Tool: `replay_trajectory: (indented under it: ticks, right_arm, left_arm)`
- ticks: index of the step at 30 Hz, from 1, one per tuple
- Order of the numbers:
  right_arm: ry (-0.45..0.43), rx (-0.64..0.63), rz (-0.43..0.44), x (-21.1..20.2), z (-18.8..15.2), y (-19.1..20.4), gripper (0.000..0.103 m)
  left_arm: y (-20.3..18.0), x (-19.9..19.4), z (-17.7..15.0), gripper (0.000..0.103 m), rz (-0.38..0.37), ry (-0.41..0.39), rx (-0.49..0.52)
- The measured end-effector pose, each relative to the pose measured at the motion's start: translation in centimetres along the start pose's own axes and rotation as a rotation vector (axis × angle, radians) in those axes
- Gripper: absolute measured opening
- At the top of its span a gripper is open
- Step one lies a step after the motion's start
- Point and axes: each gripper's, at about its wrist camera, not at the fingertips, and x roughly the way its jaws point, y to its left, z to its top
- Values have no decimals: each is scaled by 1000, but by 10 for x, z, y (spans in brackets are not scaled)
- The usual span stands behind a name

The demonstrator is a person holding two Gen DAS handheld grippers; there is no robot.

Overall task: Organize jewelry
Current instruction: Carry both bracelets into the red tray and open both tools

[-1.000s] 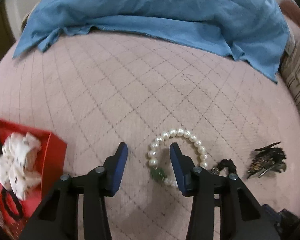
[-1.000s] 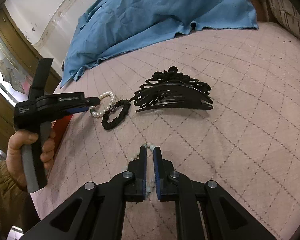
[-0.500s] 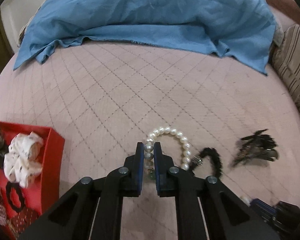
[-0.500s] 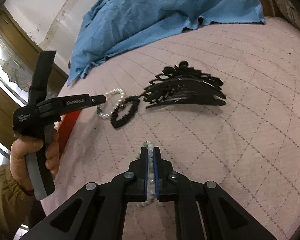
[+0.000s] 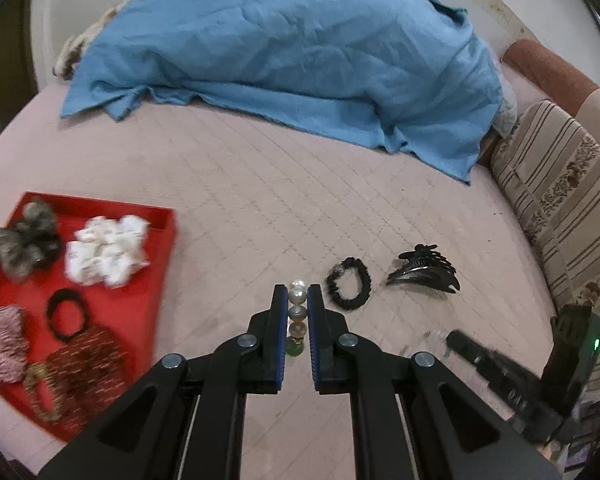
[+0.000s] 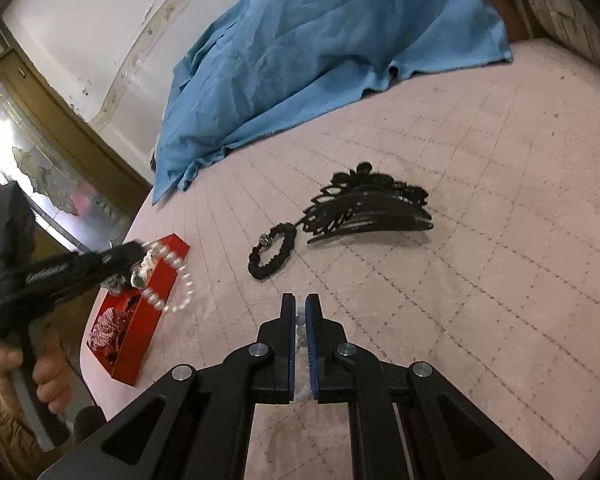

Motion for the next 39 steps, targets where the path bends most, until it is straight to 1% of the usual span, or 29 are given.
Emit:
replay_trajectory:
  ticks: [3,8,13,17,23,28,30,32,39]
  right_arm:
    - [-11,-11,-1,-11,1,12,6]
    - [-4,-53,-8,-22,1,37,6]
    - [2,-72,2,-26,6,61,6]
    - [14,-119,-1,-22,11,85,6]
    - [48,-198,-5,-8,16,127,6]
    - [86,-270,-1,18,20,171,6]
    - [99,-297,3,29,21,187,6]
    - [117,-330,11,42,20,208,6]
    - [184,-446,44,97,14,275,6]
  left_arm:
    - [18,-23,-7,9,9,-27,-19]
    - [60,-55,-17,9,32,-64,-98]
    - [98,-74,-26,9,58,-91,-158]
    - [132,-83,-30,9,49,-105,-221]
    - [180,-77,-25,9,43,-118,-293]
    - [219,-58,-17,9,0,-99,-365]
    - [232,-51,-15,9,-1,-95,-394]
    - [243,-45,-16,9,6,-93,-410]
    - [264,-35,-29,9,88,-95,-411]
